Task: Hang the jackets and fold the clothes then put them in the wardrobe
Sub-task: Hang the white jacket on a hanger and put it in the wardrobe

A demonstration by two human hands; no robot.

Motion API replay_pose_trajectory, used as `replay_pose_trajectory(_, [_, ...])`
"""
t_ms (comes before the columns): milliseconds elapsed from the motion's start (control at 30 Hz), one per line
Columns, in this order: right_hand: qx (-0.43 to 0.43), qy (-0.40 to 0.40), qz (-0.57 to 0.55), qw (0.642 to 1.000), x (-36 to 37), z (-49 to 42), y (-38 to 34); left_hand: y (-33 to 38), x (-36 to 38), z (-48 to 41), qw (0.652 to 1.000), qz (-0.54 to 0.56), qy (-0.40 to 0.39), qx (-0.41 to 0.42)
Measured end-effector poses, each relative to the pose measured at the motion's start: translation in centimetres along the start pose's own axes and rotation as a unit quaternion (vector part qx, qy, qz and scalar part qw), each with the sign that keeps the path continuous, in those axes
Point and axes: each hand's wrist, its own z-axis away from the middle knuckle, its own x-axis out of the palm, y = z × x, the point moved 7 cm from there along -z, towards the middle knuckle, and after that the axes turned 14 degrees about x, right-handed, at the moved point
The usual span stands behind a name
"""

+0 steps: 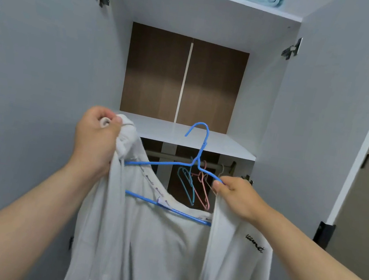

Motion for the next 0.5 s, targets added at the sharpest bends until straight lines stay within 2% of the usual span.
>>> replay_pose_trajectory(133, [-0.014,0.055,-0.035,0.998,-1.0,0.5,-1.3,2.0,2.6,3.0,0.988,-0.037,-0.138,0.065])
replay_pose_trajectory(200, [-0.029,0.081,-0.054,0.995,-1.6,1.0,-1.8,2.2,3.8,4.3,0.964,-0.081,-0.239,0.083])
replay_pose_trajectory(267, [-0.048,0.096,-0.068,0.992,-2.1,1.5,-2.5,2.5,4.4,5.2,0.924,-0.159,-0.325,0.122])
replay_pose_trajectory(300, [-0.054,0.102,-0.075,0.990,-2.3,1.6,-2.7,3.0,4.4,5.2,0.896,-0.221,-0.342,0.179])
replay_pose_trajectory(367, [-0.068,0.112,-0.095,0.987,-2.6,1.8,-3.0,4.1,4.2,4.8,0.840,-0.325,-0.310,0.305])
replay_pose_trajectory(400, [-0.075,0.114,-0.105,0.985,-2.7,1.9,-3.1,4.4,4.2,4.5,0.831,-0.348,-0.290,0.323])
replay_pose_trajectory(500, [-0.087,0.095,-0.122,0.984,-2.4,1.8,-3.3,3.8,4.6,3.3,0.826,-0.388,-0.282,0.296])
